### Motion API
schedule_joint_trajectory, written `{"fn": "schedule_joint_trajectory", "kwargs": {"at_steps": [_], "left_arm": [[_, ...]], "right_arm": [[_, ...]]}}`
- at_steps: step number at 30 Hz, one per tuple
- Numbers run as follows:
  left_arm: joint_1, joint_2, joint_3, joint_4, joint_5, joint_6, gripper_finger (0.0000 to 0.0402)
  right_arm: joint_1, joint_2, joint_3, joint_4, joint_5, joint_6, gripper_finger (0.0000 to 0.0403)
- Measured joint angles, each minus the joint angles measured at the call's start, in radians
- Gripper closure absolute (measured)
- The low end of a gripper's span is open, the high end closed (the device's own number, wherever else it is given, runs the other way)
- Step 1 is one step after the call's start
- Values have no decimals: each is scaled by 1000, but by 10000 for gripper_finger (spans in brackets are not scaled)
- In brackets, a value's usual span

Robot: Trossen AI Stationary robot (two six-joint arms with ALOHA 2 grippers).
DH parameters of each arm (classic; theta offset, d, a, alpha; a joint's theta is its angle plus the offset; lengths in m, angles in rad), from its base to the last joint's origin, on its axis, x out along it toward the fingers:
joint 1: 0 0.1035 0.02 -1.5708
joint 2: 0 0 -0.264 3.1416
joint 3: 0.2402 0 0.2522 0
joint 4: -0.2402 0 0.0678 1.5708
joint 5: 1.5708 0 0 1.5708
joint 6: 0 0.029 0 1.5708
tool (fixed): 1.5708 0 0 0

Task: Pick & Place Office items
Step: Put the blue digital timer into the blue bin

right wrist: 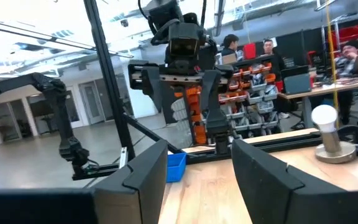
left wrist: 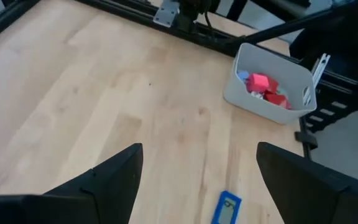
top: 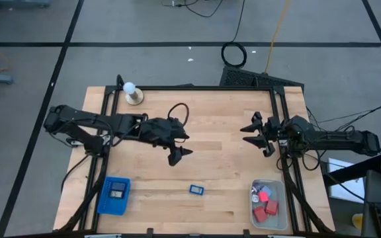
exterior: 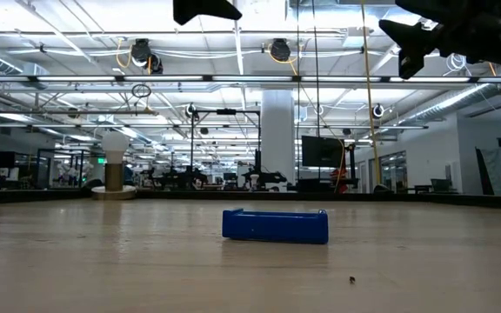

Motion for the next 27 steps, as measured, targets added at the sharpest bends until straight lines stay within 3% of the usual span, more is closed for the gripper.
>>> {"fn": "schedule_joint_trajectory", "kwargs": {"at_steps": [10,20,27], "left_arm": [[51,6,0,-24,65,146,78],[104,64,15,-77,117,153,5],[108,229,179,-259,246,247,36]], "right_arm": [[0,0,0,0,99,-66,229],[0,0,0,1,156,-102,229],[-9,0,1,0,185,-121,229]]}}
